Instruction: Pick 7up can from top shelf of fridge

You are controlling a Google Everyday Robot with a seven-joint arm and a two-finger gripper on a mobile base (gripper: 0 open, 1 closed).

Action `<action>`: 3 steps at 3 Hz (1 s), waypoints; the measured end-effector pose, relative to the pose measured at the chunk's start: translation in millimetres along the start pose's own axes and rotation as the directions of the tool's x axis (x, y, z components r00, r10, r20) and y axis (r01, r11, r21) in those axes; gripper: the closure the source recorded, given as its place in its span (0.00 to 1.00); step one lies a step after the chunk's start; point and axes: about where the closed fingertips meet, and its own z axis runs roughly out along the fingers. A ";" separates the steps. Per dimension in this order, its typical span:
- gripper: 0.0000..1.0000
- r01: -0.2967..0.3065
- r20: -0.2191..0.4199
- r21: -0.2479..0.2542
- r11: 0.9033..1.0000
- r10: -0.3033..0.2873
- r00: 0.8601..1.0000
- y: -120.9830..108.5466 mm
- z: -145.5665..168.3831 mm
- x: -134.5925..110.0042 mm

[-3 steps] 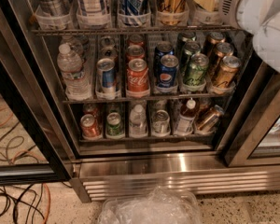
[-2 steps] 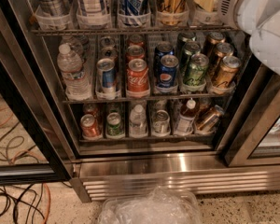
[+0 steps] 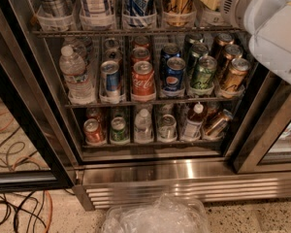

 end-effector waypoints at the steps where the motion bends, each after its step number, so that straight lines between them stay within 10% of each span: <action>1: 0.42 -0.025 0.001 0.010 1.000 0.025 1.000 2.2 5.9 5.7; 3: 0.84 -0.025 0.006 0.010 1.000 0.025 1.000 3.5 5.6 4.0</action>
Offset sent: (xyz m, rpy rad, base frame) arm 0.0043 0.0023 -0.0050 0.0209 0.0023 -0.0107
